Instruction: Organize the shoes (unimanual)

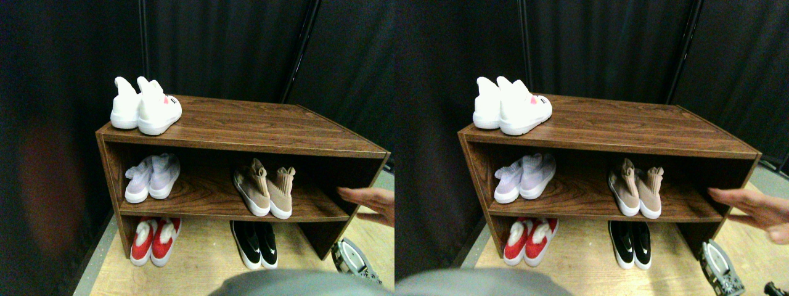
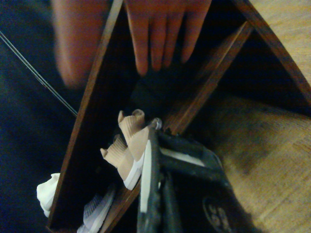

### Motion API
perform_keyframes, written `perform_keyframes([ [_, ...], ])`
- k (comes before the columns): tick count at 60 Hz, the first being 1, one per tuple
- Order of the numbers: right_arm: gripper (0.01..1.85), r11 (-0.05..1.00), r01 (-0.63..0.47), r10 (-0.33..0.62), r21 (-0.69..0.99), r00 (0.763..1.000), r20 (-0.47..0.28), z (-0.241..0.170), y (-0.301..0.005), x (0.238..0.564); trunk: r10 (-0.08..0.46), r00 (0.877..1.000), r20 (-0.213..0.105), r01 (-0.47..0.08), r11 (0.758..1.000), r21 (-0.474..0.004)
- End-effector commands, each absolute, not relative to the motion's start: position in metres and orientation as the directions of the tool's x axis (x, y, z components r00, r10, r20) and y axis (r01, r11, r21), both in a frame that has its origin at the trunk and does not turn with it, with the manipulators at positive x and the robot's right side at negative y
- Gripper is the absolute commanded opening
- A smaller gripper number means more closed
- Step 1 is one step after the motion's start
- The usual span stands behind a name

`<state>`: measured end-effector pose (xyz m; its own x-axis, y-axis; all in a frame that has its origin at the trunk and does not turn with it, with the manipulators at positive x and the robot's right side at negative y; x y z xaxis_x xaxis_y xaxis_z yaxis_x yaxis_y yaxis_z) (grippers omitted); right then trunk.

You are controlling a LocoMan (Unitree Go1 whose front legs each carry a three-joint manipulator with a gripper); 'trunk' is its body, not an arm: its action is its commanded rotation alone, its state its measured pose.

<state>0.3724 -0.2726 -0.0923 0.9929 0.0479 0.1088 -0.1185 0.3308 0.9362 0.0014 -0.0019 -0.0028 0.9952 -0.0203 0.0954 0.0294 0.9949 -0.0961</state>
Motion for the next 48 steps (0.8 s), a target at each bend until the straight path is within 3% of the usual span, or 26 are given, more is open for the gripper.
perform_keyframes([
  [1,0.06,0.287,-0.169,0.084,0.943,0.985,0.151,-0.083,-0.264,0.37,-0.008,0.993,0.116,0.021,0.993,-0.114],
  [25,0.06,0.302,-0.174,0.157,0.937,0.979,0.131,-0.079,-0.246,0.379,0.006,0.994,0.105,0.008,0.991,-0.13],
  [48,0.06,0.298,-0.149,0.131,0.943,0.985,0.115,-0.083,-0.246,0.383,-0.003,0.996,0.094,0.014,0.993,-0.121],
])
